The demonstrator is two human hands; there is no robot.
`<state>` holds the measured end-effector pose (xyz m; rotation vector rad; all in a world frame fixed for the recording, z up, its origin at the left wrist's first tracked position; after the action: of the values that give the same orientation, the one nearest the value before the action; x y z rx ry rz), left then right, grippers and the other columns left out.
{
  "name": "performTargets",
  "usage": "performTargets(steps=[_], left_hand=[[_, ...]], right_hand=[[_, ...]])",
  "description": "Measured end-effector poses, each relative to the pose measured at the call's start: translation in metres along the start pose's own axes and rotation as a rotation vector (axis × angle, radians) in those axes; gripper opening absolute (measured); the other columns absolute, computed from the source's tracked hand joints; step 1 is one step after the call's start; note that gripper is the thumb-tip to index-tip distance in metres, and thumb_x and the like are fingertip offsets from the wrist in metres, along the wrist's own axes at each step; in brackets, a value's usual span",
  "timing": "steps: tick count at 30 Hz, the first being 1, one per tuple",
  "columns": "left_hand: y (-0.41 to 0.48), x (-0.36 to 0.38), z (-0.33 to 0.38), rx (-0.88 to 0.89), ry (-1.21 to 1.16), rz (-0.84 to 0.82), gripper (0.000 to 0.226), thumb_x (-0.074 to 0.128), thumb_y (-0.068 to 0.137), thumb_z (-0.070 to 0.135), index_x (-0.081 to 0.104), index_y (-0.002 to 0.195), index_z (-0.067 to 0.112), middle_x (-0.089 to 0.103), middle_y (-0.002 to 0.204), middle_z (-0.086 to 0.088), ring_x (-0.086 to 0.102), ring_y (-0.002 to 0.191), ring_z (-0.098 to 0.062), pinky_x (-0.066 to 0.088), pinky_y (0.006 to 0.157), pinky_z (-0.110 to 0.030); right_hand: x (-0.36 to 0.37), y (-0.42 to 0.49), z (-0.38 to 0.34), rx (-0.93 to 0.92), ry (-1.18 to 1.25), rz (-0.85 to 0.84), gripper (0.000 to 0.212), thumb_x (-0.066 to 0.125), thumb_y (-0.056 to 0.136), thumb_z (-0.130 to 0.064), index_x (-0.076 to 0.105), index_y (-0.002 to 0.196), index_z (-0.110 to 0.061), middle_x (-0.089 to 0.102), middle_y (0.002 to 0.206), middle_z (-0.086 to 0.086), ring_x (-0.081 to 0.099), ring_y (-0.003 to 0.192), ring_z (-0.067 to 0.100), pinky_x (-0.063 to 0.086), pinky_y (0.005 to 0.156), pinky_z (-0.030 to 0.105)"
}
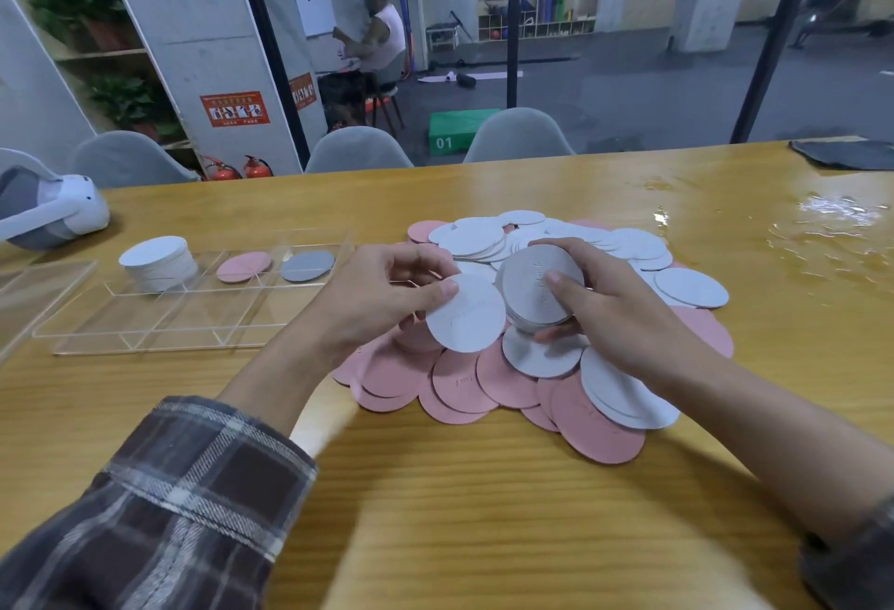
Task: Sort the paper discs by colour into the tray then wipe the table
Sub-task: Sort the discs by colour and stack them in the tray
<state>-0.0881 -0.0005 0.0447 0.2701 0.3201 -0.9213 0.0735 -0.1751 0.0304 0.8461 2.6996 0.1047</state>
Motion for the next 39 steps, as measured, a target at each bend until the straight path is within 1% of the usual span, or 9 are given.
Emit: performTargets(steps=[7, 15, 19, 23, 26, 28, 30, 35, 39], left_hand=[[-0.005, 0.019, 0.005, -0.002, -0.128, 0.010, 0.011, 0.074, 0.093, 0.005, 0.069, 0.103, 0.003, 0.064, 0.076, -0.011, 0.062, 0.067, -0.024, 0.057, 0.062, -0.025], [-0.010, 0.037, 0.009, -0.026, -0.216, 0.059, 0.024, 0.078, 0.091, 0.007, 0.063, 0.104, -0.006, 0.068, 0.079, -0.019, 0.077, 0.066, -0.025, 0.056, 0.053, -0.020], [-0.007, 0.034, 0.006, 0.045, -0.063, 0.080, 0.026, 0.083, 0.088, 0.021, 0.068, 0.096, 0.001, 0.073, 0.077, -0.010, 0.075, 0.068, -0.021, 0.054, 0.056, -0.031], [0.000, 0.020, -0.004, 0.228, 0.383, 0.284, 0.019, 0.079, 0.090, 0.034, 0.071, 0.081, 0.019, 0.071, 0.082, 0.008, 0.064, 0.077, -0.008, 0.047, 0.070, -0.015], [0.004, 0.020, -0.016, 0.191, 0.516, 0.305, 0.019, 0.081, 0.085, 0.041, 0.070, 0.084, 0.025, 0.066, 0.089, 0.013, 0.062, 0.083, -0.005, 0.049, 0.076, -0.019], [0.005, 0.022, -0.020, 0.164, 0.561, 0.294, 0.025, 0.081, 0.082, 0.048, 0.070, 0.088, 0.026, 0.064, 0.090, 0.015, 0.062, 0.085, -0.007, 0.053, 0.080, -0.030], [0.004, 0.023, -0.018, 0.174, 0.581, 0.301, 0.031, 0.082, 0.080, 0.051, 0.070, 0.093, 0.026, 0.065, 0.089, 0.014, 0.061, 0.085, -0.009, 0.053, 0.079, -0.033], [0.002, 0.022, -0.014, 0.158, 0.457, 0.254, 0.037, 0.091, 0.074, 0.036, 0.072, 0.104, 0.026, 0.070, 0.094, 0.009, 0.061, 0.085, -0.004, 0.051, 0.078, -0.020], [0.003, 0.015, -0.012, 0.119, 0.382, 0.225, 0.048, 0.093, 0.071, 0.022, 0.072, 0.114, 0.027, 0.069, 0.099, 0.004, 0.062, 0.085, -0.007, 0.052, 0.076, -0.012]], right_hand=[[0.006, -0.002, -0.002, 0.033, 0.116, -0.060, 0.029, 0.042, 0.110, -0.017, 0.065, 0.127, -0.023, 0.068, 0.123, 0.000, 0.071, 0.102, 0.019, 0.063, 0.076, 0.037], [0.009, -0.003, -0.004, -0.055, 0.024, -0.115, 0.027, 0.061, 0.103, -0.018, 0.062, 0.129, -0.021, 0.069, 0.120, 0.002, 0.075, 0.095, 0.018, 0.064, 0.076, 0.039], [0.007, -0.001, -0.002, -0.065, -0.028, -0.079, 0.024, 0.058, 0.104, -0.016, 0.062, 0.127, -0.023, 0.071, 0.118, 0.000, 0.077, 0.087, 0.023, 0.064, 0.078, 0.047], [0.000, 0.002, 0.000, -0.074, -0.110, -0.006, 0.023, 0.055, 0.105, -0.018, 0.060, 0.127, -0.024, 0.068, 0.116, 0.000, 0.077, 0.077, 0.026, 0.062, 0.075, 0.054], [-0.002, 0.002, 0.000, -0.066, -0.128, 0.019, 0.023, 0.054, 0.105, -0.017, 0.060, 0.125, -0.026, 0.068, 0.114, 0.000, 0.076, 0.073, 0.026, 0.062, 0.076, 0.054], [-0.002, 0.003, 0.001, -0.059, -0.143, 0.024, 0.022, 0.054, 0.105, -0.018, 0.060, 0.124, -0.027, 0.068, 0.113, 0.000, 0.076, 0.069, 0.027, 0.061, 0.078, 0.053], [-0.001, 0.003, 0.000, -0.042, -0.151, 0.022, 0.021, 0.053, 0.105, -0.018, 0.059, 0.123, -0.027, 0.069, 0.111, 0.001, 0.075, 0.065, 0.027, 0.061, 0.080, 0.049], [-0.001, 0.002, 0.000, -0.028, -0.169, 0.027, 0.021, 0.052, 0.105, -0.019, 0.058, 0.123, -0.028, 0.070, 0.109, 0.000, 0.075, 0.064, 0.024, 0.059, 0.079, 0.041], [-0.003, 0.003, 0.001, -0.037, -0.187, 0.039, 0.022, 0.052, 0.105, -0.020, 0.058, 0.123, -0.030, 0.069, 0.110, -0.001, 0.075, 0.063, 0.023, 0.059, 0.084, 0.045]])
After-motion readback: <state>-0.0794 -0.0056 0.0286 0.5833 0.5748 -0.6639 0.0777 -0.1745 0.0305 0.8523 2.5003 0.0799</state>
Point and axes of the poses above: each hand's wrist, its own y-axis towards the middle knuckle, its own x-axis out of the palm, z = x × y, the point moved 3 cm from there along y, towards the middle knuckle
